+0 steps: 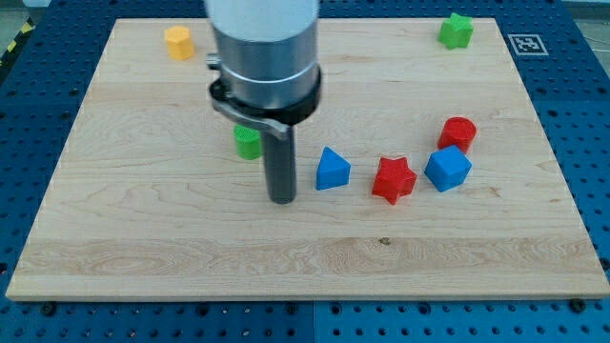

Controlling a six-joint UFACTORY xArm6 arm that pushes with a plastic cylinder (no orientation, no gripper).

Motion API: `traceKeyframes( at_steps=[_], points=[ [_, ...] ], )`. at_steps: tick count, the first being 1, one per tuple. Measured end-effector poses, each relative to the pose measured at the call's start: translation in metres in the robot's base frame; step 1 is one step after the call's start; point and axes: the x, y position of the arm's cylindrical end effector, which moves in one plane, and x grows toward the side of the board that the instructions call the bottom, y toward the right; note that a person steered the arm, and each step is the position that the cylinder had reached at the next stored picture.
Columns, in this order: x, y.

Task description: Move your hand towards bottom center

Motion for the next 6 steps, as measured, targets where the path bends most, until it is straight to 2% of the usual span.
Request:
traceKeyframes(
  at_steps=[2, 6],
  points=[
    [0.024, 0.027],
    [0.042, 0.029]
  ],
)
